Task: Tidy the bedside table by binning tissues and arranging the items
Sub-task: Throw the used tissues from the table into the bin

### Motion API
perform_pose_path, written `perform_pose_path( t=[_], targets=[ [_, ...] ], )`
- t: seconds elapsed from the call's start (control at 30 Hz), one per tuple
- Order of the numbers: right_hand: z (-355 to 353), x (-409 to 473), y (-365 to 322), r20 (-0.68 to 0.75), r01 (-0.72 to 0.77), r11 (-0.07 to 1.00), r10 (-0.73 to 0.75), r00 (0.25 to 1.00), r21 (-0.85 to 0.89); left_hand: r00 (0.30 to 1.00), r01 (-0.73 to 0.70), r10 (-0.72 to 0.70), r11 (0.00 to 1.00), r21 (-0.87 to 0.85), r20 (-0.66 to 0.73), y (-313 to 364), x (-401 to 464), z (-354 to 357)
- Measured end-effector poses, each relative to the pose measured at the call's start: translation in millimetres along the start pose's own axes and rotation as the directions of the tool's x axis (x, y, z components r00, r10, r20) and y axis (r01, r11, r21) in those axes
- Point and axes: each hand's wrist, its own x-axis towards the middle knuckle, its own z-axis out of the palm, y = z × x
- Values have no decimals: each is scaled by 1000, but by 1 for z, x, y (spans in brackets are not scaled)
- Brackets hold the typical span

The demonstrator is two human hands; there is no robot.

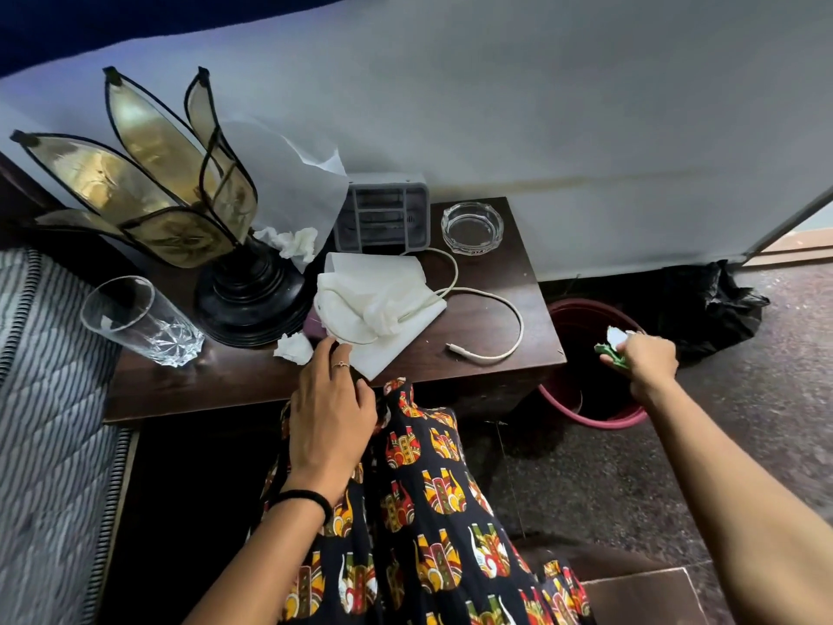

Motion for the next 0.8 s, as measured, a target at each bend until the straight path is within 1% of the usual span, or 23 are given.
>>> perform_pose_path(
  t=[0.07,0.17,0.23,0.37,0.47,0.53,0.6,0.67,0.73,0.8],
  targets=[
    [-2,2,10,7,-131,989,131,991,72,1000,23,-23,1000,-20,-3,-1,0,0],
    [-4,3,14,141,-306,952,305,942,-13,999,52,-52,998,-47,2,0,2,0],
    [-4,4,13,185,-367,930,367,911,-39,998,58,-58,997,-55,10,1,3,0],
    [-4,9,7,182,-341,940,331,926,21,998,68,-67,996,-55,16,3,4,-1],
    [-3,8,1,107,-314,948,307,946,55,998,68,-67,996,-51,21,3,4,-1],
    [1,7,-3,37,-241,969,239,970,54,998,64,-63,997,-36,31,3,3,0],
    [9,5,-10,-4,-127,992,127,992,25,997,57,-57,998,4,57,3,3,1],
    [22,-5,-21,-23,35,993,-38,999,-117,994,52,-56,998,48,90,3,3,3],
    [38,-22,-34,15,246,933,-251,968,-262,991,50,-59,996,78,121,4,3,4],
    [58,-46,-44,142,454,818,-433,890,-353,988,47,-61,994,100,144,4,2,4]
  ],
)
